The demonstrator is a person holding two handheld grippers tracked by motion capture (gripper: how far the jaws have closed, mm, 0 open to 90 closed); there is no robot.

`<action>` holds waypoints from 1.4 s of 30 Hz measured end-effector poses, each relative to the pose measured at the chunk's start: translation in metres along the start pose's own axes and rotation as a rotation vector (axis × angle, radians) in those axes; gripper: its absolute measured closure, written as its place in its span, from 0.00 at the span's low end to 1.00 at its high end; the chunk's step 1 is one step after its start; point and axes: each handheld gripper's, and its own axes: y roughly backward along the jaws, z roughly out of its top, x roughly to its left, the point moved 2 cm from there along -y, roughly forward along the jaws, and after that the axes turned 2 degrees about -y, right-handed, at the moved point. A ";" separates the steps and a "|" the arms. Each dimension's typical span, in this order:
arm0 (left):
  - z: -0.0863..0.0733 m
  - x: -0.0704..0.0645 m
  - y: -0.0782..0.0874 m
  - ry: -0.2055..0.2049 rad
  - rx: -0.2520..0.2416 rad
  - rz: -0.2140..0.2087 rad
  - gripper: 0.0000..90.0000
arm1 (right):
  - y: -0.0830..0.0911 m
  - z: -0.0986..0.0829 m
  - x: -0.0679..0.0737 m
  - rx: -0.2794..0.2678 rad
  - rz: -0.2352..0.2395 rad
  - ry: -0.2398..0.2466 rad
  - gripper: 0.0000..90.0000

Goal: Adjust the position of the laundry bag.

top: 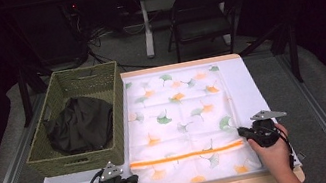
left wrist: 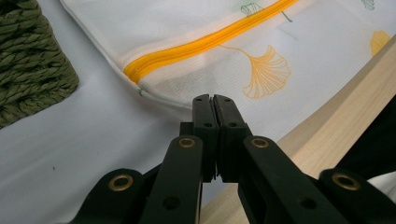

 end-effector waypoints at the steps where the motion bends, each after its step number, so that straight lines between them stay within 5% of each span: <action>1: 0.000 0.000 0.000 0.004 0.002 -0.005 0.98 | 0.000 0.000 0.001 -0.001 0.000 -0.002 0.93; 9: 0.003 0.003 0.005 0.027 -0.027 -0.019 0.86 | 0.002 0.001 0.004 -0.005 -0.010 -0.005 0.79; 20: 0.007 0.009 0.016 0.049 -0.074 -0.032 0.67 | 0.013 0.005 0.019 -0.035 -0.033 0.061 0.65; 29: 0.011 0.012 0.015 0.067 -0.073 -0.060 0.65 | 0.022 0.001 0.035 -0.023 -0.063 0.143 0.60; 42: 0.018 0.010 0.011 0.060 -0.065 -0.074 0.64 | 0.032 -0.007 0.046 -0.024 -0.025 0.124 0.59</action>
